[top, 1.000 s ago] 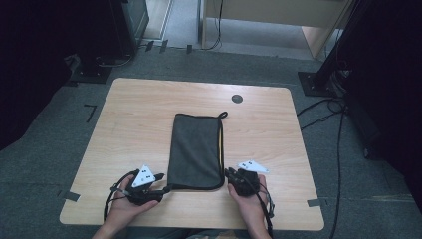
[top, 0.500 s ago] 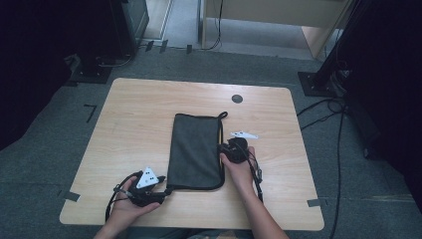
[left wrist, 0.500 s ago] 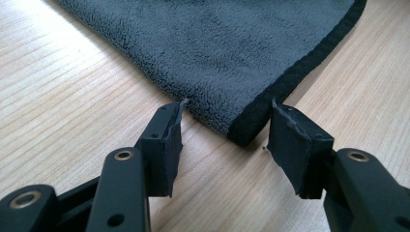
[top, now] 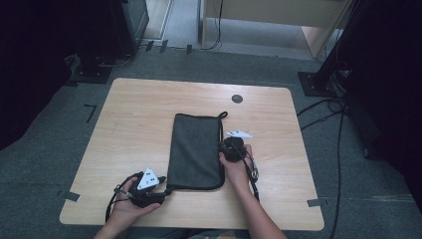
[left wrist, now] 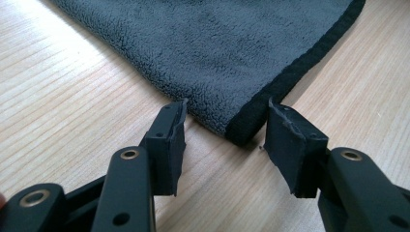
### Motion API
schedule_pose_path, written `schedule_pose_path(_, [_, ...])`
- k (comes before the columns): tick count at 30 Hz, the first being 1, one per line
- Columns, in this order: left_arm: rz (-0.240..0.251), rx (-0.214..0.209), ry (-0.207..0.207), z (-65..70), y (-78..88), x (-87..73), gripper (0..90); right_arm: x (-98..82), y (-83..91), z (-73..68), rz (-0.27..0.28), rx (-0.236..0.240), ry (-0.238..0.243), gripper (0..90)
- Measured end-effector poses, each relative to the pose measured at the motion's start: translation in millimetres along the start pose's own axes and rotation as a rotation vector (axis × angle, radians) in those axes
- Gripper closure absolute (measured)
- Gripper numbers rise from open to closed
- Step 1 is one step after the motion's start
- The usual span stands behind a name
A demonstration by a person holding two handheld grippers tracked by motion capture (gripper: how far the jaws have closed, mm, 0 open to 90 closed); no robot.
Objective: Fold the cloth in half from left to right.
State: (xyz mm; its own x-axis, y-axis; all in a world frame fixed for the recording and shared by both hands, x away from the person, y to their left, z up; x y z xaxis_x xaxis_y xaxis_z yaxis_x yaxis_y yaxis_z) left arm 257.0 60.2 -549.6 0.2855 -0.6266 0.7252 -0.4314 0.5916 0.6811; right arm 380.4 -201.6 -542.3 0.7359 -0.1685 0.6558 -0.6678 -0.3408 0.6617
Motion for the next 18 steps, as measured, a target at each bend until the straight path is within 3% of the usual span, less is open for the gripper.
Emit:
schedule_pose_path(3, [0.002,-0.001,0.0,0.2,0.0,0.0,49.6,3.8,7.3,3.4,0.028,0.001,-0.024,89.7])
schedule_pose_path(8, [0.0,0.0,-0.008,1.0,0.4,-0.1,51.2,-0.6,-0.5,10.6,0.002,-0.037,0.006,87.0])
schedule_pose_path(12, [0.001,-0.014,-0.011,1.3,1.9,0.1,52.1,4.6,1.6,15.4,0.013,-0.007,-0.022,79.1])
schedule_pose_path(16, [0.022,-0.023,-0.033,3.6,5.2,2.8,60.9,9.4,4.5,20.8,0.045,-0.004,-0.037,77.2])
schedule_pose_path(18, [0.021,-0.04,-0.051,5.8,5.8,3.7,70.7,11.7,4.3,23.0,0.061,0.006,-0.039,76.2])
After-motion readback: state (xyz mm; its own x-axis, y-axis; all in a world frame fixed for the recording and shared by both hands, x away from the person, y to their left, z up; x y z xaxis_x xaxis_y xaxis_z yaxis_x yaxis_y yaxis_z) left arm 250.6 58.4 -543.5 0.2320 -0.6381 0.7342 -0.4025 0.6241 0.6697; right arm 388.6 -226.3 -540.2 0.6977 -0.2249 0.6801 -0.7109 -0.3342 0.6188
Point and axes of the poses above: each handheld gripper's, and its own axes: y roughly backward along the jaws, x roughly out of its top, z roughly to its right, the point moved 5 cm from there along -y, roughly forward along the jaws, and after that the axes turned 12 degrees about -y, right-handed, at the moved point
